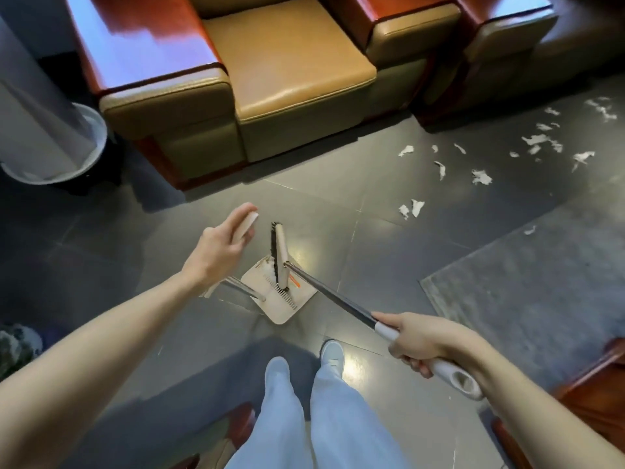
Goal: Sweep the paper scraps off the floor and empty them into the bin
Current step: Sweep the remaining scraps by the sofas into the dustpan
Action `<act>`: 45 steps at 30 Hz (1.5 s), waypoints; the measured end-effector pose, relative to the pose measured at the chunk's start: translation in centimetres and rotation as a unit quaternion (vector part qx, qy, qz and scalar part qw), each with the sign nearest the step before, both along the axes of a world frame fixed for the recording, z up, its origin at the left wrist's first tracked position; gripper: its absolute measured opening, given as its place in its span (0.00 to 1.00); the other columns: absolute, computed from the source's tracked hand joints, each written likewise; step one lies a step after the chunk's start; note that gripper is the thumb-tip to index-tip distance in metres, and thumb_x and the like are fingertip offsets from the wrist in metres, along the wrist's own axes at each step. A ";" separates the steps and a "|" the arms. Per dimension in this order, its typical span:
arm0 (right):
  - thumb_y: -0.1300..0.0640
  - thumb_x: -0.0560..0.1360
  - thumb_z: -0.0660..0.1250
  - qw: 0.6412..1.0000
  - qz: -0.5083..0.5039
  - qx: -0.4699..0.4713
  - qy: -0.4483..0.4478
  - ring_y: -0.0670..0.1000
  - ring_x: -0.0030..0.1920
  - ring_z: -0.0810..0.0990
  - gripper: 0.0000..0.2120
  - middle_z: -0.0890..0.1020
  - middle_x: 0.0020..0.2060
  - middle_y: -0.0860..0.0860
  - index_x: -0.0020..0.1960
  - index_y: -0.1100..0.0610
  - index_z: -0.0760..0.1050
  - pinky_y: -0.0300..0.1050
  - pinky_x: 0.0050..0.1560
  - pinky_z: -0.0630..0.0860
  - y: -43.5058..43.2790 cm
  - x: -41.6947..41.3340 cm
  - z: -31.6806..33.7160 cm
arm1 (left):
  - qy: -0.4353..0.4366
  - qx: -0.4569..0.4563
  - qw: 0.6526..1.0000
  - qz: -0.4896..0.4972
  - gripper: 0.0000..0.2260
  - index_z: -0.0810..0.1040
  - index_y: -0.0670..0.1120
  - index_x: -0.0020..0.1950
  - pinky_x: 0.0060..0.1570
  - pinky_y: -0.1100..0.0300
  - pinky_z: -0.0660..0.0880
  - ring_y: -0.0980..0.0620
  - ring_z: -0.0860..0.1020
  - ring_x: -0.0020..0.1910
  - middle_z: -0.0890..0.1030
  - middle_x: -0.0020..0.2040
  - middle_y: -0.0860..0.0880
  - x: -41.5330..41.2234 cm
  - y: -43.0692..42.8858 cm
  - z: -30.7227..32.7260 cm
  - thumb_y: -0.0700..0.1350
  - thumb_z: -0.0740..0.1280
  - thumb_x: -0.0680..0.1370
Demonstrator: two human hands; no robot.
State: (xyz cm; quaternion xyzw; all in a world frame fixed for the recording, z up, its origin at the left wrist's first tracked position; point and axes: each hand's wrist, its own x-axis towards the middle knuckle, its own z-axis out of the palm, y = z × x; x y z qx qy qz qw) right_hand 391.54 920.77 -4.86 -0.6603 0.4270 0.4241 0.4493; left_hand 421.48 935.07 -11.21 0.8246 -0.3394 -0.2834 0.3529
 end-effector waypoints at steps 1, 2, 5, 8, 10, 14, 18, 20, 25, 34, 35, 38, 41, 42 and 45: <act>0.64 0.71 0.56 1.000 -0.021 0.003 -0.005 0.49 0.24 0.71 0.38 0.73 0.29 0.51 0.76 0.38 0.55 0.39 0.26 0.71 -0.4 -0.6 0.5 | 0.001 -0.004 1.000 -0.005 0.13 0.69 0.66 0.63 0.37 0.60 0.72 0.58 0.74 0.32 0.79 0.43 0.50 0.2 -0.7 -0.1 0.52 0.62 0.81; 0.64 0.71 0.56 0.999 -0.037 0.002 -0.010 0.48 0.24 0.71 0.37 0.73 0.28 0.51 0.75 0.38 0.55 0.39 0.25 0.71 -1.0 -1.2 1.0 | 0.005 -0.004 1.000 -0.010 0.13 0.69 0.66 0.64 0.39 0.59 0.72 0.58 0.74 0.34 0.80 0.45 0.49 0.1 -1.5 -0.2 0.52 0.62 0.81; 0.64 0.72 0.56 0.996 -0.087 -0.019 -0.021 0.48 0.22 0.70 0.37 0.73 0.28 0.52 0.75 0.37 0.55 0.39 0.25 0.71 -3.4 -2.9 1.7 | 0.021 -0.002 0.999 -0.024 0.15 0.68 0.65 0.67 0.42 0.58 0.72 0.56 0.74 0.36 0.79 0.48 0.48 -0.6 -5.2 -0.1 0.51 0.62 0.81; 0.65 0.73 0.57 0.987 -0.154 -0.045 -0.033 0.47 0.20 0.69 0.36 0.72 0.25 0.51 0.75 0.38 0.56 0.38 0.23 0.70 -7.4 -4.4 1.6 | 0.025 -0.003 0.999 -0.046 0.16 0.67 0.65 0.67 0.41 0.57 0.73 0.55 0.75 0.37 0.78 0.50 0.47 -1.2 -10.4 0.2 0.51 0.61 0.81; 0.65 0.73 0.58 0.979 -0.186 -0.065 -0.044 0.47 0.18 0.68 0.36 0.71 0.20 0.49 0.75 0.39 0.56 0.38 0.23 0.69 -11.0 -5.2 1.4 | 0.024 -0.010 0.998 -0.058 0.15 0.66 0.66 0.67 0.39 0.57 0.74 0.53 0.76 0.37 0.79 0.52 0.45 -1.6 -14.4 0.3 0.52 0.60 0.82; 0.66 0.74 0.57 0.968 -0.222 -0.103 -0.058 0.47 0.16 0.68 0.36 0.72 0.17 0.49 0.77 0.42 0.54 0.37 0.22 0.70 -19.0 -6.6 1.2 | 0.027 -0.020 0.997 -0.063 0.16 0.66 0.64 0.68 0.48 0.52 0.77 0.42 0.78 0.45 0.78 0.59 0.46 -3.0 -23.0 0.7 0.52 0.60 0.82; 0.65 0.75 0.58 0.955 -0.252 -0.143 -0.056 0.48 0.18 0.69 0.34 0.74 0.23 0.53 0.78 0.46 0.54 0.38 0.23 0.70 -26.6 -7.7 1.4 | 0.019 -0.030 0.997 -0.072 0.15 0.66 0.65 0.67 0.39 0.55 0.77 0.52 0.74 0.35 0.80 0.51 0.48 -4.5 -30.6 1.6 0.51 0.60 0.82; 0.66 0.76 0.58 0.948 -0.271 -0.159 -0.055 0.49 0.20 0.69 0.34 0.74 0.26 0.54 0.78 0.47 0.54 0.38 0.22 0.69 -30.0 -8.3 1.1 | 0.016 -0.031 0.996 -0.084 0.15 0.66 0.66 0.66 0.36 0.55 0.77 0.53 0.73 0.32 0.79 0.47 0.50 -5.1 -33.9 1.9 0.51 0.60 0.82; 0.66 0.76 0.56 0.942 -0.290 -0.170 -0.016 0.50 0.21 0.69 0.34 0.75 0.26 0.55 0.79 0.49 0.51 0.39 0.24 0.69 -37.1 -9.5 -0.9 | 0.008 -0.021 0.994 -0.104 0.16 0.66 0.62 0.69 0.37 0.54 0.76 0.51 0.74 0.35 0.77 0.47 0.49 -5.9 -40.3 1.8 0.49 0.60 0.82; 0.66 0.75 0.54 0.968 -0.183 -0.164 0.051 0.49 0.25 0.73 0.33 0.74 0.40 0.51 0.78 0.53 0.52 0.39 0.29 0.72 -39.1 -7.8 -5.3 | -0.007 0.009 0.986 -0.164 0.18 0.63 0.62 0.71 0.31 0.66 0.74 0.52 0.77 0.36 0.77 0.48 0.52 -5.9 -46.0 -0.2 0.49 0.59 0.82; 0.66 0.76 0.54 0.972 -0.176 -0.150 0.049 0.49 0.25 0.73 0.32 0.74 0.41 0.52 0.78 0.53 0.53 0.40 0.29 0.72 -38.4 -7.2 -5.6 | -0.009 0.009 0.985 -0.174 0.18 0.62 0.62 0.71 0.31 0.67 0.73 0.53 0.77 0.37 0.76 0.48 0.51 -5.8 -46.6 -0.3 0.49 0.59 0.82; 0.65 0.77 0.53 0.977 -0.190 -0.091 0.043 0.48 0.24 0.71 0.33 0.75 0.35 0.53 0.79 0.49 0.49 0.39 0.26 0.71 -35.4 -5.8 -5.4 | -0.017 0.012 0.975 -0.223 0.17 0.61 0.66 0.69 0.34 0.67 0.72 0.53 0.77 0.38 0.76 0.53 0.51 -5.6 -48.6 -0.5 0.51 0.58 0.83; 0.63 0.76 0.54 0.971 -0.231 -0.053 0.039 0.48 0.24 0.69 0.34 0.74 0.31 0.53 0.78 0.43 0.49 0.37 0.25 0.70 -32.5 -5.6 -4.0 | -0.025 0.001 0.962 -0.272 0.16 0.61 0.67 0.68 0.47 0.55 0.78 0.53 0.77 0.46 0.75 0.62 0.48 -5.7 -49.5 -0.7 0.51 0.58 0.82; 0.63 0.76 0.55 0.968 -0.243 -0.049 0.041 0.47 0.23 0.69 0.35 0.74 0.30 0.53 0.78 0.42 0.50 0.37 0.25 0.70 -31.7 -5.6 -3.3 | -0.024 -0.001 0.959 -0.282 0.17 0.60 0.67 0.68 0.53 0.49 0.78 0.51 0.77 0.51 0.74 0.65 0.48 -5.5 -49.5 -0.7 0.52 0.58 0.82; 0.64 0.74 0.55 0.959 -0.272 -0.061 0.040 0.47 0.20 0.68 0.36 0.73 0.27 0.52 0.77 0.40 0.52 0.36 0.23 0.69 -28.6 -5.3 -1.2 | -0.013 0.000 0.954 -0.299 0.17 0.59 0.69 0.67 0.57 0.44 0.77 0.44 0.76 0.58 0.71 0.69 0.49 -3.9 -48.5 -0.7 0.53 0.58 0.82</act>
